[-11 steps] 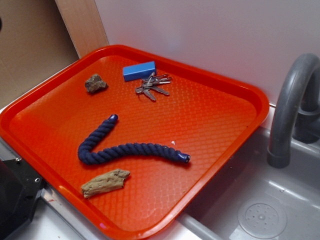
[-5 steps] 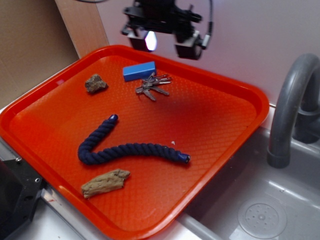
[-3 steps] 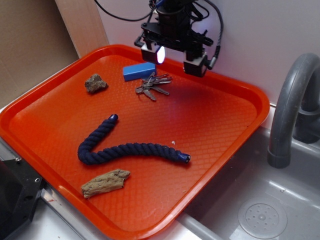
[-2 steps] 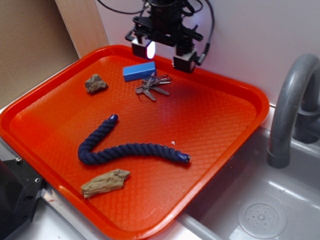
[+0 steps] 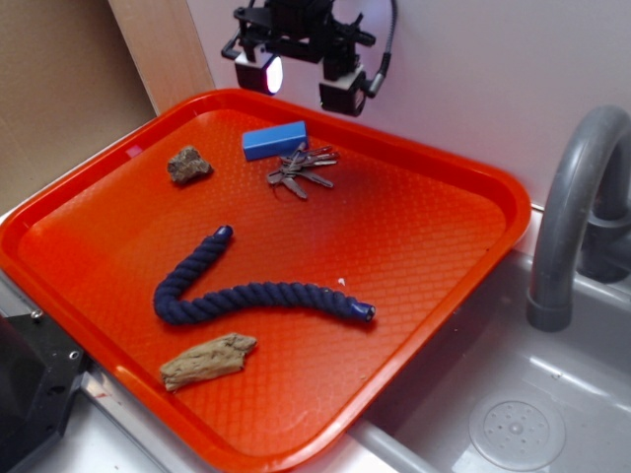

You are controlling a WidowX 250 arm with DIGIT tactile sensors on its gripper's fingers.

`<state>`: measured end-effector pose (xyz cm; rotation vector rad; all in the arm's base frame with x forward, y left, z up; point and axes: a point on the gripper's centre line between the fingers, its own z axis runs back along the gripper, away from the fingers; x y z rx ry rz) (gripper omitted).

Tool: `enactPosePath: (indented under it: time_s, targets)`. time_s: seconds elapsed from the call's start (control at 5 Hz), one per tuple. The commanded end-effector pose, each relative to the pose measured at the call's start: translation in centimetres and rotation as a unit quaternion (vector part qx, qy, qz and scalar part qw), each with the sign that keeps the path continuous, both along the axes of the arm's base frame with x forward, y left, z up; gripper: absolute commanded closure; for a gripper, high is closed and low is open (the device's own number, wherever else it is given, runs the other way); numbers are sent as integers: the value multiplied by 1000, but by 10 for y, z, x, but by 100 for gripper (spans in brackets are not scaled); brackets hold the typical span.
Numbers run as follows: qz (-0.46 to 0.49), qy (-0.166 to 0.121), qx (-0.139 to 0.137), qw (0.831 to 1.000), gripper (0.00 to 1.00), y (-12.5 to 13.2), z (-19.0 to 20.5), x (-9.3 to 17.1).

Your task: Grab the silver keys.

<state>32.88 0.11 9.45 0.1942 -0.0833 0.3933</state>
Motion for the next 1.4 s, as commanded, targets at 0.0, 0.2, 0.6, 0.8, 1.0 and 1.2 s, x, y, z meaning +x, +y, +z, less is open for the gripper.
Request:
enactPosePath:
  time_s: [0.0,0.2,0.6,0.8,1.0,1.2]
  targets:
    - [8,-47,-23,999,0,-1,9,-10]
    - [20,-51,-22,998,0,-1,-8,-8]
    - [30,-31,-6,999,100,6,-38,-13]
    - [41,-26,-1,999,100,10,-40,-10]
    - [42,-31,2,999,100,9,-33,-10]
    - [41,-29,1,999,100,9,-26,-8]
